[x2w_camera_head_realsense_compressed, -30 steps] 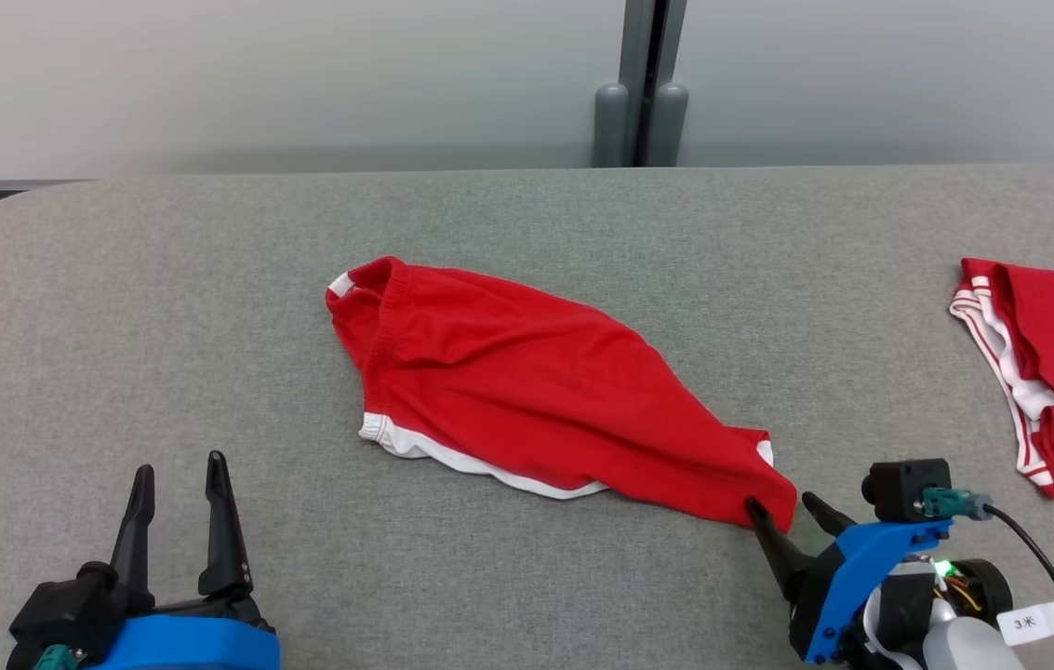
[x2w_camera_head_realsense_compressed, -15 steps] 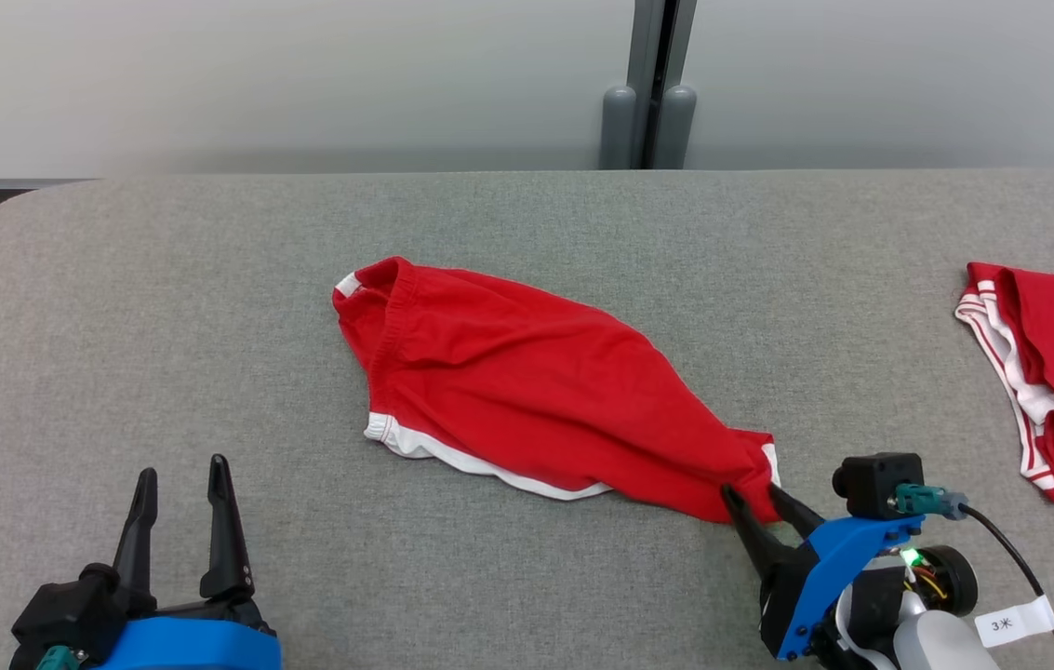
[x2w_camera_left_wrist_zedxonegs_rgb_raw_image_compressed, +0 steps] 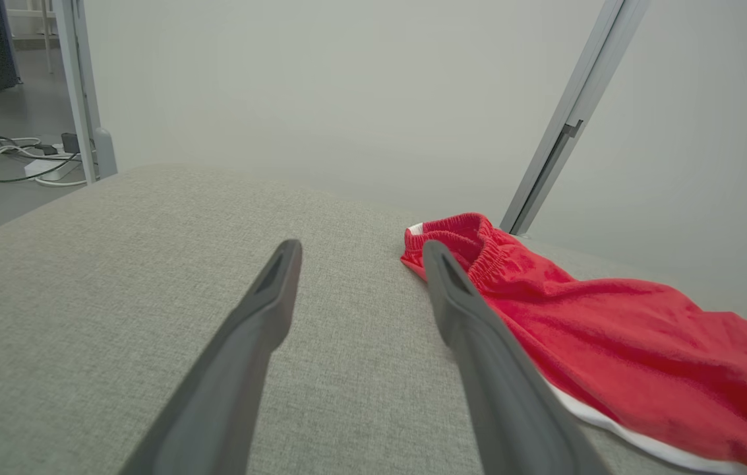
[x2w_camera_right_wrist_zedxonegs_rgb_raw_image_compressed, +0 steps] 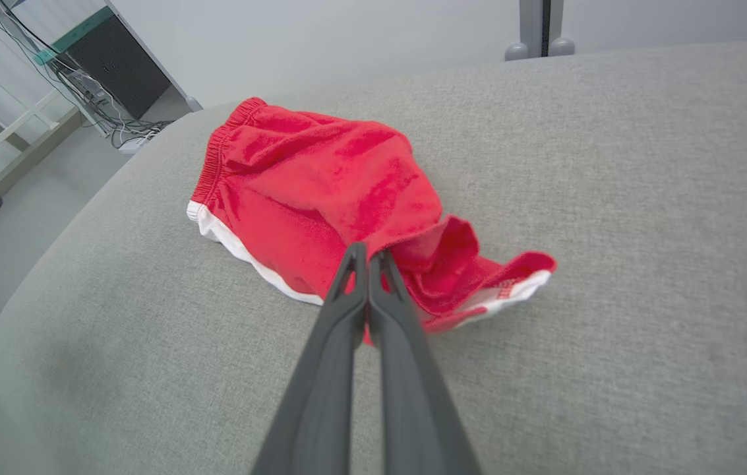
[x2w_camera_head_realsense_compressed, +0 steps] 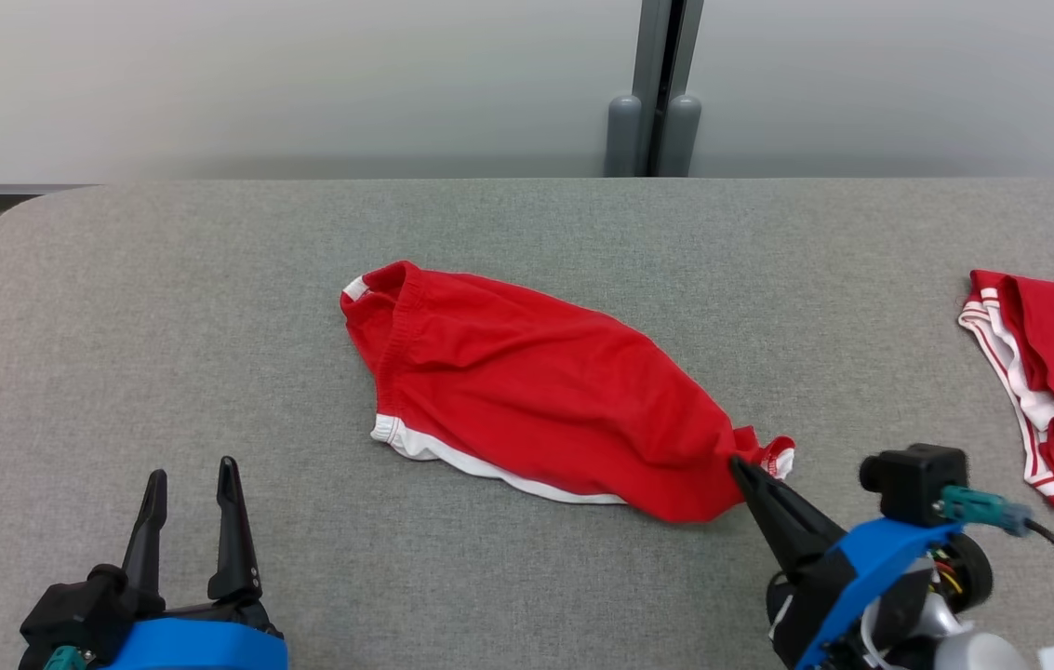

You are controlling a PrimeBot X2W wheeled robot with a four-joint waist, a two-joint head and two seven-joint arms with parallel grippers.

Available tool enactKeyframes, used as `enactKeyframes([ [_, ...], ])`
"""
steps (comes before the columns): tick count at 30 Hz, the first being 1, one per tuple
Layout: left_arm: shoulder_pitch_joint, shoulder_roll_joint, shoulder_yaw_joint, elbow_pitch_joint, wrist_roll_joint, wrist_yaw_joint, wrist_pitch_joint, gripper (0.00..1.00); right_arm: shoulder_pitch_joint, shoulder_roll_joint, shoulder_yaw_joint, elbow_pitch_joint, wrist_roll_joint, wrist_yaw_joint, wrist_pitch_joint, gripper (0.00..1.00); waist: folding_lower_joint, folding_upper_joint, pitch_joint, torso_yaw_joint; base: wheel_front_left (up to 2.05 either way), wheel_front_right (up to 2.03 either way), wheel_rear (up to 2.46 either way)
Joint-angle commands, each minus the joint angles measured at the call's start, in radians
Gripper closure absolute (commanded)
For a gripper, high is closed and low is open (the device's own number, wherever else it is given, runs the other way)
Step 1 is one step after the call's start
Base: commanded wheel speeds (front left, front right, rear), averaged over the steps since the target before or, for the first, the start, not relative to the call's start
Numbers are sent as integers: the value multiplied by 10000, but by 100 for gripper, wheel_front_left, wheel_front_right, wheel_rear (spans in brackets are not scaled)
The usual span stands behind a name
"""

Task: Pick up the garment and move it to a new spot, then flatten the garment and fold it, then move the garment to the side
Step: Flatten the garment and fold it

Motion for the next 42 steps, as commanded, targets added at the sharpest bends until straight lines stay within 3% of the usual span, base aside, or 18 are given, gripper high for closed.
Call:
enactKeyframes([
  [1, -26, 35, 8, -20, -30, -17, -40, 0, 393, 14, -187, -680, 186, 2, 303, 100, 0, 0, 35, 19, 0, 0, 0],
  [5, -133, 53, 6, -57, -59, -9, -40, 0, 710, 54, -452, -1472, 1019, 2, 692, 100, 0, 0, 127, 57, 0, 0, 0],
  [8, -223, 39, 9, -88, -85, -8, -40, 0, 537, 52, -922, -1324, 1767, 2, 871, 100, 0, 0, 266, 76, 0, 0, 0],
  [14, -533, -39, -169, 3, -35, -100, -40, 0, -1315, 51, -1774, 1116, 1424, 4, 1063, 100, 0, 0, 593, 319, 0, 0, 0],
  [21, -938, -154, -410, 61, 66, -238, -40, 0, -3610, 49, -2374, 3996, 1168, 4, 106, 100, 0, 0, 1007, 793, 0, 0, 0],
  [33, -1279, -318, -552, 248, 174, -374, -40, 0, -5432, -503, -2042, 7319, 189, 4, -1597, 100, 0, 0, 1254, 1175, 0, 0, 0],
  [34, -1268, -335, -530, 272, 181, -382, -40, 0, -5485, -530, -1985, 7481, 143, 4, -1758, 89, 0, 0, 1221, 1164, 0, 0, 0],
  [35, -1245, -350, -506, 299, 187, -389, -40, 0, -5506, -542, -1875, 7611, 133, 4, -1909, 13, 0, 0, 1164, 1141, 0, 0, 0],
  [36, -1211, -360, -484, 319, 191, -394, -40, 0, -5515, -557, -1774, 7693, 170, 4, -2041, 0, 0, 0, 1111, 1113, 0, 0, 0],
  [42, -930, -402, -294, 434, 189, -405, -40, 0, -4826, -1054, -869, 7451, 311, 2, -2701, 0, 0, 0, 581, 855, 0, 0, 0],
])
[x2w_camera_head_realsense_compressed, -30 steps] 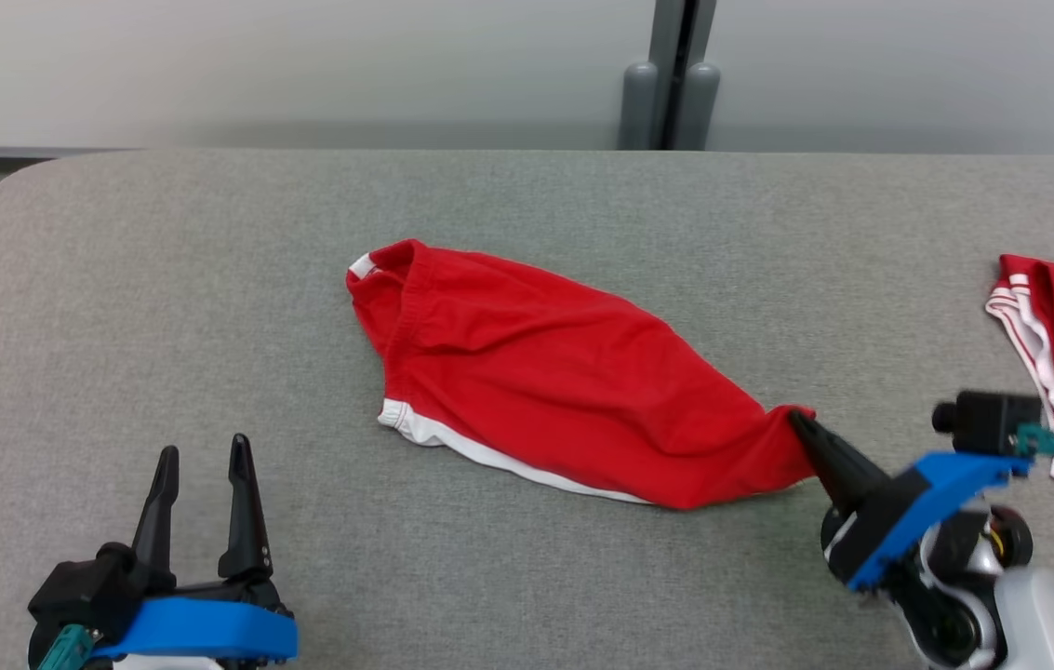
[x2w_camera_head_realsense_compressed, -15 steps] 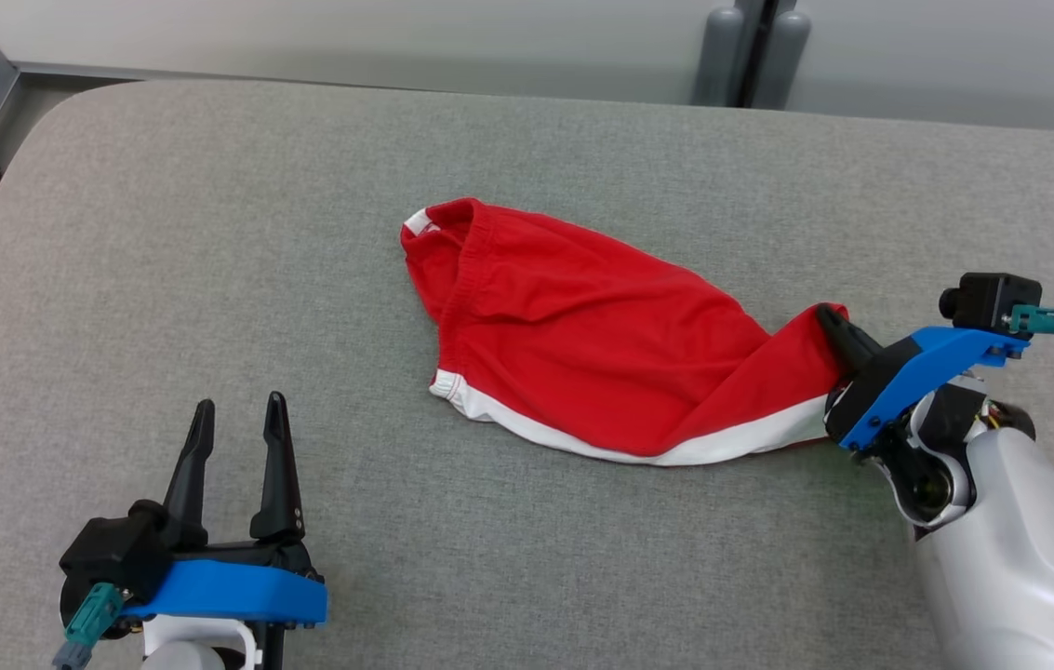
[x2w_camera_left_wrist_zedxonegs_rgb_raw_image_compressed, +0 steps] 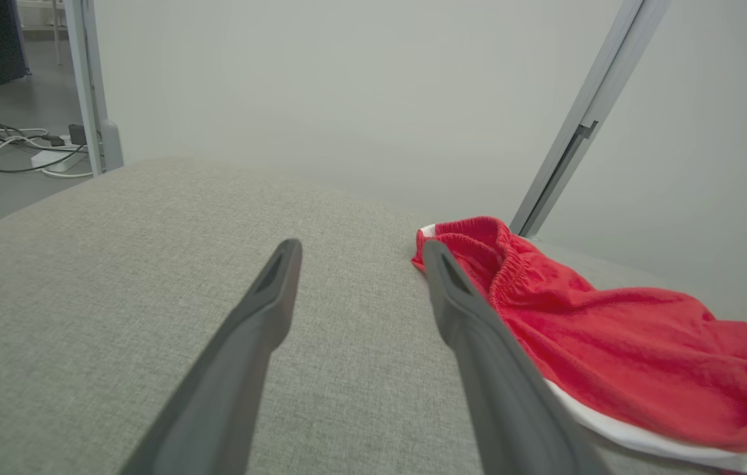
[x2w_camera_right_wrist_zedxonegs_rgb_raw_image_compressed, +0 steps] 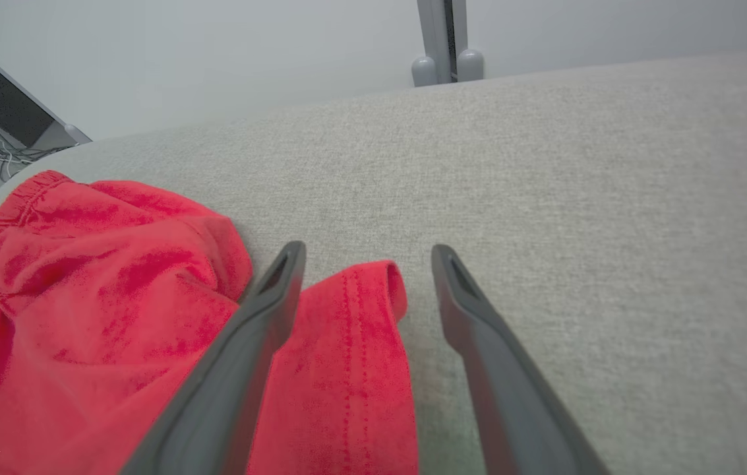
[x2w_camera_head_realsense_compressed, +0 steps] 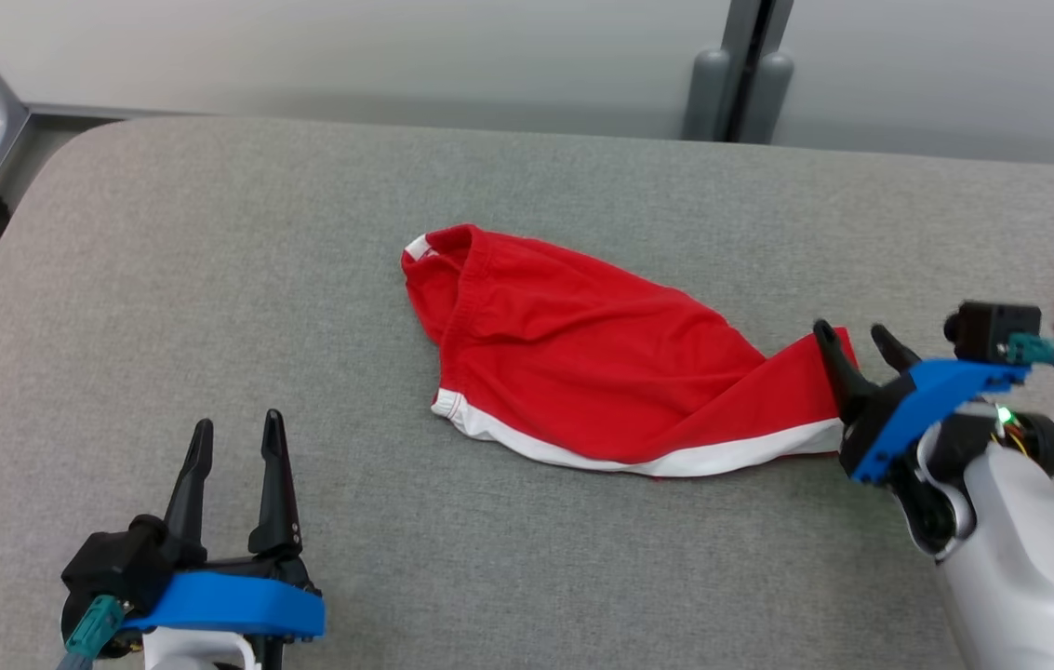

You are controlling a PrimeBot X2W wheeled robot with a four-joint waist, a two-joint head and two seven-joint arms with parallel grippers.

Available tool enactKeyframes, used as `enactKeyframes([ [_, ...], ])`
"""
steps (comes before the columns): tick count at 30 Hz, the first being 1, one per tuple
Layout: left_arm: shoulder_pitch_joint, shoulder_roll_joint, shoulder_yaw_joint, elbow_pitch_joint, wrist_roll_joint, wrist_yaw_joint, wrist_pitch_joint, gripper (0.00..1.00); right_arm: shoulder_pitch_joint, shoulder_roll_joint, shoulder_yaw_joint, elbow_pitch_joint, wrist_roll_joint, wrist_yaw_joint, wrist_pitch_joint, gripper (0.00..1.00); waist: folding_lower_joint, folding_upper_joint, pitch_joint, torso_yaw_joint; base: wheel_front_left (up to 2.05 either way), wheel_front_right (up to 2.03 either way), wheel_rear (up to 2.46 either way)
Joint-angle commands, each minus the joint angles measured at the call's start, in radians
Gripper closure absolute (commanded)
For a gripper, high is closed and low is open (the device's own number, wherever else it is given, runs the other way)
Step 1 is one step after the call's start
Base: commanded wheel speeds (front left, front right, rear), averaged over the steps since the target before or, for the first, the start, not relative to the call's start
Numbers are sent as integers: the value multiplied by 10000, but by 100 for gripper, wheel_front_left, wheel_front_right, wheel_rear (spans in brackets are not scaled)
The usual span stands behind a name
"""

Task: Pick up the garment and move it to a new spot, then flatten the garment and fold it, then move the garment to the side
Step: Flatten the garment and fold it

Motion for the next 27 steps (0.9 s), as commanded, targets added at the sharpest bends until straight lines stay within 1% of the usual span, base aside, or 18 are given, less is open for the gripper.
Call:
enactKeyframes([
  [1, 112, -17, 82, 13, 29, -33, -40, 0, 425, -200, 123, -131, 100, 4, -97, 0, -1, 0, -240, -195, 0, 0, 0],
  [7, 426, -47, 318, -54, 48, 17, -40, 0, 1437, -710, 347, -974, -132, 4, -331, 0, -1, 0, -633, -614, 0, 0, 0],
  [11, 606, -65, 463, -173, 108, 25, -40, 0, 2121, -879, 221, -1891, -730, 4, -976, 0, -1, 0, -844, -853, 0, 0, 0],
  [13, 710, -84, 572, -211, 119, 41, -40, 0, 2532, -832, 134, -2416, -1124, 4, -1329, 0, -1, 0, -948, -973, 0, 0, 0],
  [16, 899, -91, 764, -212, 139, 76, -40, 0, 3141, -579, 150, -3259, -1550, 4, -1730, 0, -1, 0, -1149, -1193, 0, 0, 0],
  [19, 1067, -113, 922, -172, 180, 78, -40, 0, 3796, -319, 89, -4080, -1639, 2, -2055, 0, -1, 0, -1320, -1363, 0, 0, 0],
  [23, 1263, -127, 1071, -105, 208, 80, -40, 0, 4533, -53, 106, -5045, -1856, 2, -2273, 0, -1, 0, -1501, -1566, 0, 0, 0],
  [27, 1389, -105, 1091, 45, 326, 57, -40, 0, 5036, 195, -56, -5633, -2198, 2, -2243, 0, -1, 0, -1647, -1744, 0, 0, 0],
])
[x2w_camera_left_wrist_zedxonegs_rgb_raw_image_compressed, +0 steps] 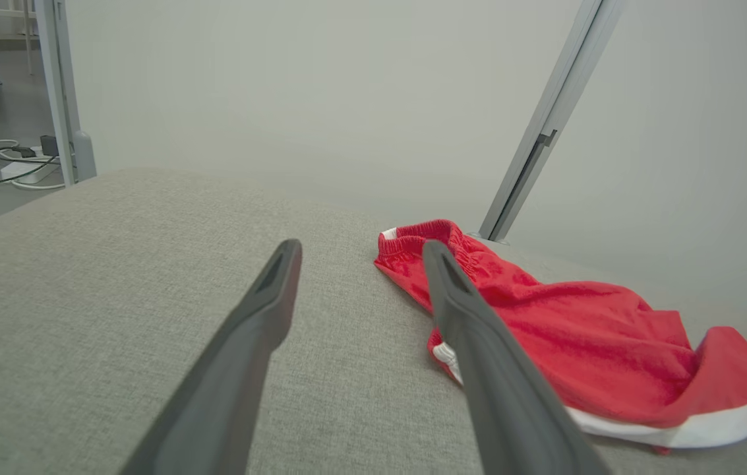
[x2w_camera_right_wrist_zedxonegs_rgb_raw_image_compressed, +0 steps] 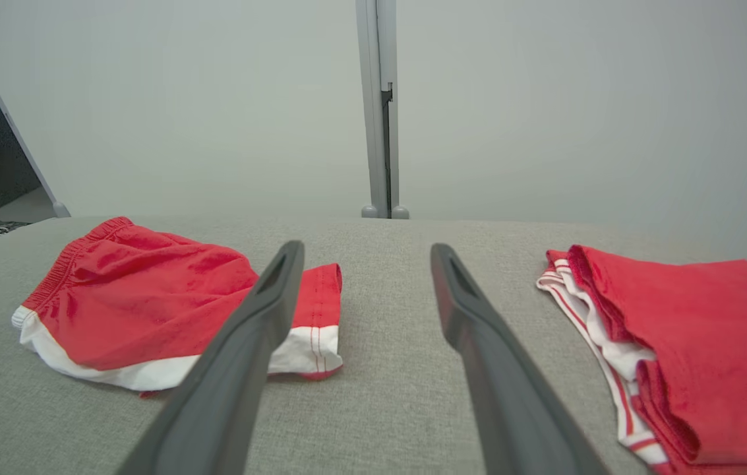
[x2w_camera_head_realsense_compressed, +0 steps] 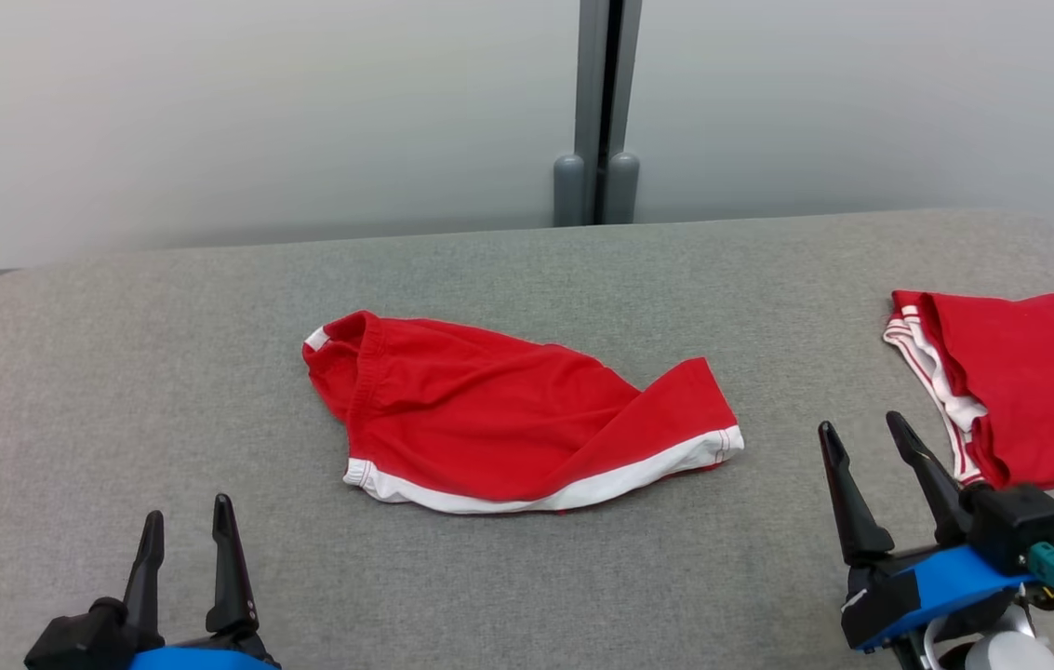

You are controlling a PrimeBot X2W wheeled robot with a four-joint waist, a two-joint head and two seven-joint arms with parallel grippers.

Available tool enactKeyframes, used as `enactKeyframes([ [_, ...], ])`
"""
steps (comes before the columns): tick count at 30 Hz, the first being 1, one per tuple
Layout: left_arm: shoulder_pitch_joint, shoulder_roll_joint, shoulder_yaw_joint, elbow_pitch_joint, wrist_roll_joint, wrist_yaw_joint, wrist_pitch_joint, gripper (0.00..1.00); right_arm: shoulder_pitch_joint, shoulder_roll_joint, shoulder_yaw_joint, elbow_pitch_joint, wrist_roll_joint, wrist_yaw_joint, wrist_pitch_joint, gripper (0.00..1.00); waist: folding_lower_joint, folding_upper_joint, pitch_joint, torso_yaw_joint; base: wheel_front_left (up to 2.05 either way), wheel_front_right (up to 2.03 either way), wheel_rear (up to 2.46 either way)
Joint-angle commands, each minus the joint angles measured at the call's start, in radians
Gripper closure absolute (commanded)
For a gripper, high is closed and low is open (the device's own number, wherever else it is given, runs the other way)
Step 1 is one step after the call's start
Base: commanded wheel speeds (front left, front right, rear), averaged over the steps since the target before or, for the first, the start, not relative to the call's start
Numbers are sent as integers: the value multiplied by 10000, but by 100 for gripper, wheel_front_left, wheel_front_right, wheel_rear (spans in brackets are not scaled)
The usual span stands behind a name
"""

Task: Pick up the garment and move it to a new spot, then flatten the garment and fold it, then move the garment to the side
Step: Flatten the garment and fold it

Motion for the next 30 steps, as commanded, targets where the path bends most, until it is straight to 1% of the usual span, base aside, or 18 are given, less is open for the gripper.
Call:
enactKeyframes([
  [1, 105, 51, -23, 104, 88, -6, -40, 0, 293, 124, -97, -203, -189, 2, 26, 0, 2, 0, -129, -123, 0, 0, 0],
  [7, -62, 213, -155, 429, 233, 22, 44, 0, 722, 365, -268, -572, -443, 2, 190, 0, 2, 0, -374, -286, 0, 0, 0],
  [14, -296, 363, -236, 518, 216, 67, 300, 0, 934, 568, -244, -685, -371, 2, 580, 0, 2, 0, -460, -402, 0, 0, 0],
  [30, -276, 326, -480, 446, 63, 110, 451, 0, 970, 625, -276, -828, -264, 2, 755, 0, 2, 0, -251, -323, 0, 0, 0],
])
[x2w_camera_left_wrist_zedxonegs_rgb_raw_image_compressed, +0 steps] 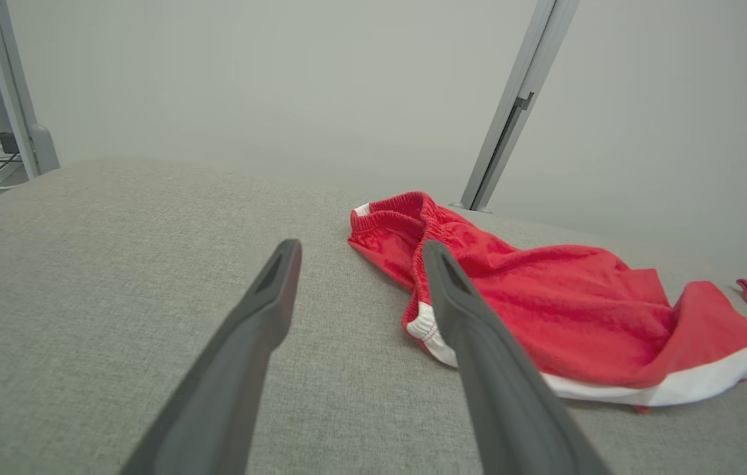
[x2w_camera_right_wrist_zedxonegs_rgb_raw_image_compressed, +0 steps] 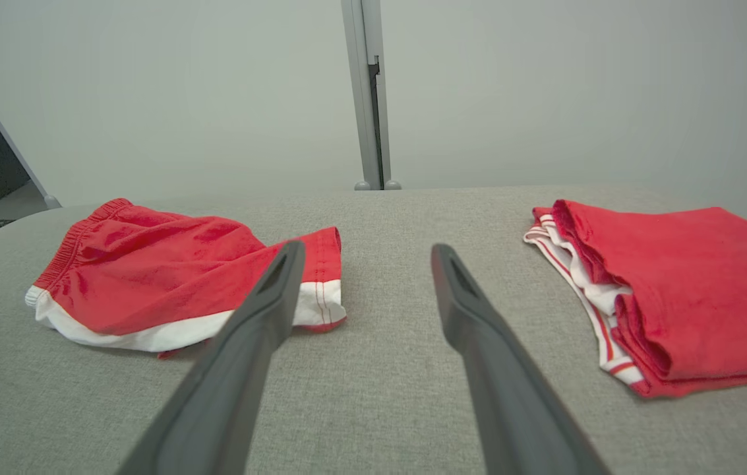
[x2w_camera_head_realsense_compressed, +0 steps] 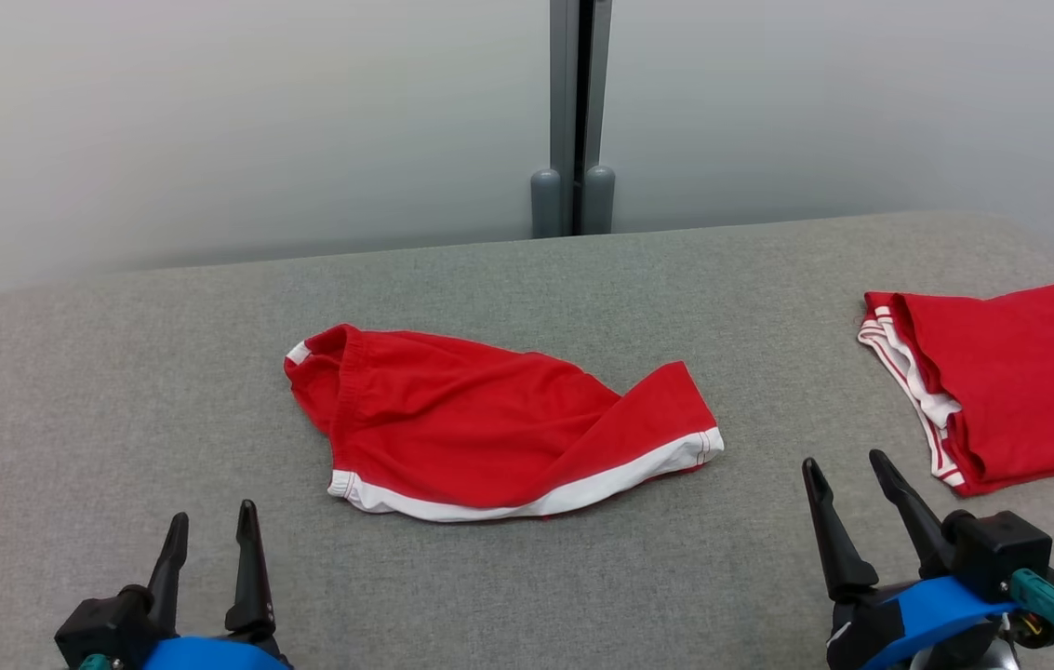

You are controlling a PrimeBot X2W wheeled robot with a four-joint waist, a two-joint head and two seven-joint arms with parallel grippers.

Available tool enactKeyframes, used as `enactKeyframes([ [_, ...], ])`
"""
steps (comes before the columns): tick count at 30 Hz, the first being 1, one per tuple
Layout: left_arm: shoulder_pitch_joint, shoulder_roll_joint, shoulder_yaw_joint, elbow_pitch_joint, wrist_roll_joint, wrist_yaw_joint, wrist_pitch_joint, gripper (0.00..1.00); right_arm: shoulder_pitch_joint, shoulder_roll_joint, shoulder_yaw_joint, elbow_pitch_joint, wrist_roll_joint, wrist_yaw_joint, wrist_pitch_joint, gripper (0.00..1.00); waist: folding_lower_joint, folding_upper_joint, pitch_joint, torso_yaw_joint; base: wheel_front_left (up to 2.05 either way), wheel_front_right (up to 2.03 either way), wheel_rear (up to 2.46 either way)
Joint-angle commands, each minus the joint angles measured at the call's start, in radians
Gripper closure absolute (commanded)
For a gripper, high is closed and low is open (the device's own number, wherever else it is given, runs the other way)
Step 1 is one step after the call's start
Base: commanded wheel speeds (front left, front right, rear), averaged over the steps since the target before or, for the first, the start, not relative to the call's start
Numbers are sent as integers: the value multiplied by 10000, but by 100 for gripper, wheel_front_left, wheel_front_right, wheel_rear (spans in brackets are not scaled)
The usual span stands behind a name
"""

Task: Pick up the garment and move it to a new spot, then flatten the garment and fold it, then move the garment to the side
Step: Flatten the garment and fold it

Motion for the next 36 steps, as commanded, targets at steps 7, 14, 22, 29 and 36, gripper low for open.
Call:
enactKeyframes([
  [7, -1051, -56, -472, 683, 6, -25, 594, 0, -237, 0, 183, -90, -2, 2, -6, 0, 1, 0, 367, 113, 0, 0, 0],
  [14, -2342, -134, -746, 2659, -306, -92, 1313, 0, -756, -21, 675, -7, 137, 2, 43, 0, 1, 0, 828, -230, 0, 0, 0],
  [22, -3460, -141, -697, 4461, -432, 112, 1173, 0, -1649, -236, 1305, 561, 369, 2, -5, 0, 1, 0, 1288, -633, 0, 0, 0],
  [29, -3963, -164, -847, 5325, -663, -120, 814, 40, -1873, -221, 1415, 989, 560, 2, -117, 0, 1, 0, 1441, -697, 0, 0, 0],
  [36, -4278, -184, -1134, 5752, -921, -292, 441, 100, -2444, -255, 1588, 1943, 839, 2, 722, 0, 1, 0, 1569, -652, 0, 0, 0],
])
